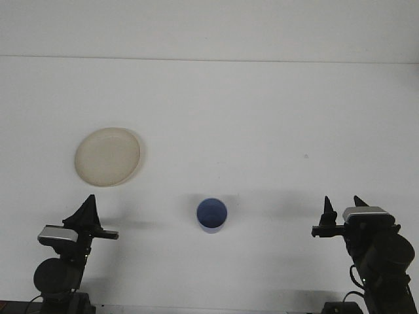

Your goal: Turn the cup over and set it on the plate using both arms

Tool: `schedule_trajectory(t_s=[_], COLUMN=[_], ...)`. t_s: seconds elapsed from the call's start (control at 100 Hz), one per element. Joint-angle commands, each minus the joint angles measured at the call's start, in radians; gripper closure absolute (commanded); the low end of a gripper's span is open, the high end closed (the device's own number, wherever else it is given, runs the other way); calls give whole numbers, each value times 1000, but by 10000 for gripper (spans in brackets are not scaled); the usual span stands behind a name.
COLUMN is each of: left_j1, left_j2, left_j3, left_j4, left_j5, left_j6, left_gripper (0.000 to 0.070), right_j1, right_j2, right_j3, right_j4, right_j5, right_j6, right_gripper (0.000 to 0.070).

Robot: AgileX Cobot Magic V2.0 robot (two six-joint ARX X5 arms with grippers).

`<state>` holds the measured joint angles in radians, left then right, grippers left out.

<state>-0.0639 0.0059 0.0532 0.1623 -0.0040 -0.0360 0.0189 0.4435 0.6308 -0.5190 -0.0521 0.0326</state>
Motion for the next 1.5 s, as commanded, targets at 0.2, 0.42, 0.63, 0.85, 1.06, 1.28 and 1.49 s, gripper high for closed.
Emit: schedule_trajectory(t_s=[0.2,0.42,0.63,0.85,1.06,1.28,1.49], left_j1=[-2,-2,-2,-2,-2,-2,-2], left_j2=[106,376,654,850,902,904,904], left_j3=[313,668,958,1098,1099,1099,1099], left_j4=[-232,-533,-846,-1026,-1024,-1027,-1031], left_j5=[1,1,2,2,2,2,2], left_j6=[-82,-100,-100,-78,-78,-81,-82], left_gripper=[688,688,688,688,688,675,264], right_j1=[0,0,0,0,0,0,0], right_j2=[1,1,1,1,1,1,1], right_j3=[3,3,3,3,3,3,3], right_j4=[10,10,10,10,10,10,10], right_j5=[1,1,1,0,0,0,0], right_j6=[-7,-7,-7,-7,-7,-7,-7], right_gripper=[233,233,233,233,233,233,233])
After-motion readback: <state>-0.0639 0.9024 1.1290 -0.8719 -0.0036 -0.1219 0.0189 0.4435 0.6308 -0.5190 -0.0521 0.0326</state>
